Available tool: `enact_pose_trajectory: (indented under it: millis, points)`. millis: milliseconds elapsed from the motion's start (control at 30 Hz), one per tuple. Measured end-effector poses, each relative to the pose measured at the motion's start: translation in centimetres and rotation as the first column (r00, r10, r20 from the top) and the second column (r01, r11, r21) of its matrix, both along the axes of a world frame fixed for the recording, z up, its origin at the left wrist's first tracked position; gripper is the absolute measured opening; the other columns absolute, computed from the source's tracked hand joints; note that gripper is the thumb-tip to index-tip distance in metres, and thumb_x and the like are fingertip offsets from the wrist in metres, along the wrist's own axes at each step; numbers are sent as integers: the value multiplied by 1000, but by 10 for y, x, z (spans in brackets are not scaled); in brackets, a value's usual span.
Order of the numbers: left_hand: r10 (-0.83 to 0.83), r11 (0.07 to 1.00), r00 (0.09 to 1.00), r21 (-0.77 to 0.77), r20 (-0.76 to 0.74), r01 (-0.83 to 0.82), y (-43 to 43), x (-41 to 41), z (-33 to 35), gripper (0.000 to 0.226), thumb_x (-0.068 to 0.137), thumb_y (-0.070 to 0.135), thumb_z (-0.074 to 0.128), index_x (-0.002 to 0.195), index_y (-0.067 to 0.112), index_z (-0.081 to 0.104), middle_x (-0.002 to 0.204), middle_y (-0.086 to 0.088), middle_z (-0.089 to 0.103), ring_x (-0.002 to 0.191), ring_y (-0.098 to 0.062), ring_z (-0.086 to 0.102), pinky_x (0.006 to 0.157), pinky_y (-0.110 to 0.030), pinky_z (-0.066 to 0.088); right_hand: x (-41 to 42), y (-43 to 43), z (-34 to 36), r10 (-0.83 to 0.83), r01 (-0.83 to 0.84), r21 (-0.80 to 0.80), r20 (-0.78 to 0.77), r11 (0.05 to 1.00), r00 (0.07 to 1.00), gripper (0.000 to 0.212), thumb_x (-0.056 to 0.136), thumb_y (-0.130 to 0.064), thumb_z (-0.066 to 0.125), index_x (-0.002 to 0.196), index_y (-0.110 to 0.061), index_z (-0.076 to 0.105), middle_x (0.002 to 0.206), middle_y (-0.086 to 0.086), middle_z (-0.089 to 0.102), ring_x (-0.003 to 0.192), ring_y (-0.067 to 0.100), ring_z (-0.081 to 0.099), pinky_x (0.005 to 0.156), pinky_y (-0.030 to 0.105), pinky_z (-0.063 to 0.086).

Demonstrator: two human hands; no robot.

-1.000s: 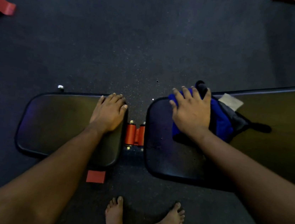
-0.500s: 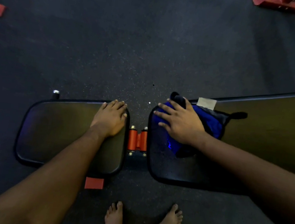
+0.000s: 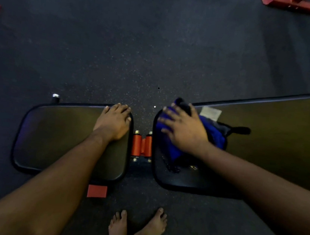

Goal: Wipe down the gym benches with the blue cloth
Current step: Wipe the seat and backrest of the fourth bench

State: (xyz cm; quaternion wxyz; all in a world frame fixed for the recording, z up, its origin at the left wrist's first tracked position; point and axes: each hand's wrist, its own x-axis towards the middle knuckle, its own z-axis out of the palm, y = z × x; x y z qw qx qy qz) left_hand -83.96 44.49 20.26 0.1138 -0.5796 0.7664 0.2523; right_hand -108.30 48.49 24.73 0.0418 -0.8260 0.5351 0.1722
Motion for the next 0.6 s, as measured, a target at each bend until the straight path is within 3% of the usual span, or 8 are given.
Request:
enact_pose_trajectory:
  millis: [67, 133, 267, 333, 400, 467, 533, 600]
  points:
    - [-10, 1000, 1000, 0, 14, 10, -1, -1, 1, 53, 106, 36, 26, 155, 20, 20, 164, 1, 15, 151, -17, 8, 123, -42, 6, -5, -29, 4, -221, 219, -78, -21, 973, 975, 49, 102, -53, 31, 148, -37, 42, 163, -4, 26, 151, 22, 17, 117, 58, 5]
    - [-29, 999, 999, 23, 27, 28, -4, -2, 2, 53, 106, 36, 26, 155, 19, 20, 164, 1, 15, 151, -18, 9, 122, -43, 6, 12, -38, -2, -297, 291, -96, -55, 952, 953, 50, 103, -50, 29, 149, -34, 40, 162, -2, 27, 151, 25, 17, 117, 61, 3]
    - [-53, 998, 996, 23, 74, 51, -2, -7, 5, 54, 105, 37, 27, 155, 18, 20, 163, -1, 15, 150, -20, 9, 122, -46, 8, 52, 14, -26, -43, 40, -36, -91, 999, 995, 52, 105, -43, 29, 154, -27, 30, 165, 1, 18, 153, 23, 8, 117, 59, -11]
    - [-83, 996, 992, 24, 91, 81, -2, -8, 7, 55, 105, 37, 27, 155, 16, 20, 163, -2, 16, 150, -22, 11, 121, -47, 10, 59, 50, -34, 62, -59, 35, -100, 998, 993, 53, 104, -39, 33, 153, -22, 32, 165, 3, 18, 153, 24, 7, 115, 57, -17]
    - [-102, 995, 988, 20, 113, 101, -2, -8, 10, 55, 104, 38, 27, 154, 15, 23, 161, -4, 21, 149, -22, 15, 120, -49, 14, 61, 70, -38, 62, -57, 76, -71, 995, 996, 49, 103, -37, 37, 149, -21, 42, 164, 4, 22, 153, 24, 9, 114, 54, -21]
    - [-143, 989, 981, -8, 133, 145, -4, -9, 14, 52, 104, 38, 28, 149, 14, 33, 155, -5, 31, 144, -24, 25, 117, -54, 22, 58, 76, -35, -8, 8, 30, -1, 1000, 1000, 44, 100, -38, 45, 141, -26, 53, 162, 2, 29, 152, 22, 16, 114, 52, -18]
    - [-184, 982, 974, -25, 129, 189, -4, -8, 17, 46, 103, 37, 29, 140, 12, 43, 145, -6, 39, 136, -25, 32, 112, -58, 27, 47, 73, -29, -156, 159, -114, 40, 981, 987, 39, 94, -40, 52, 129, -30, 65, 154, 1, 44, 147, 23, 32, 114, 55, -2]
    - [-242, 968, 962, -29, 123, 248, -6, -4, 16, 46, 103, 37, 28, 137, 12, 45, 142, -6, 41, 134, -25, 34, 110, -58, 30, 23, 65, -15, -404, 422, -348, 127, 837, 906, 40, 92, -40, 47, 125, -30, 68, 149, 3, 50, 142, 26, 40, 112, 56, 9]
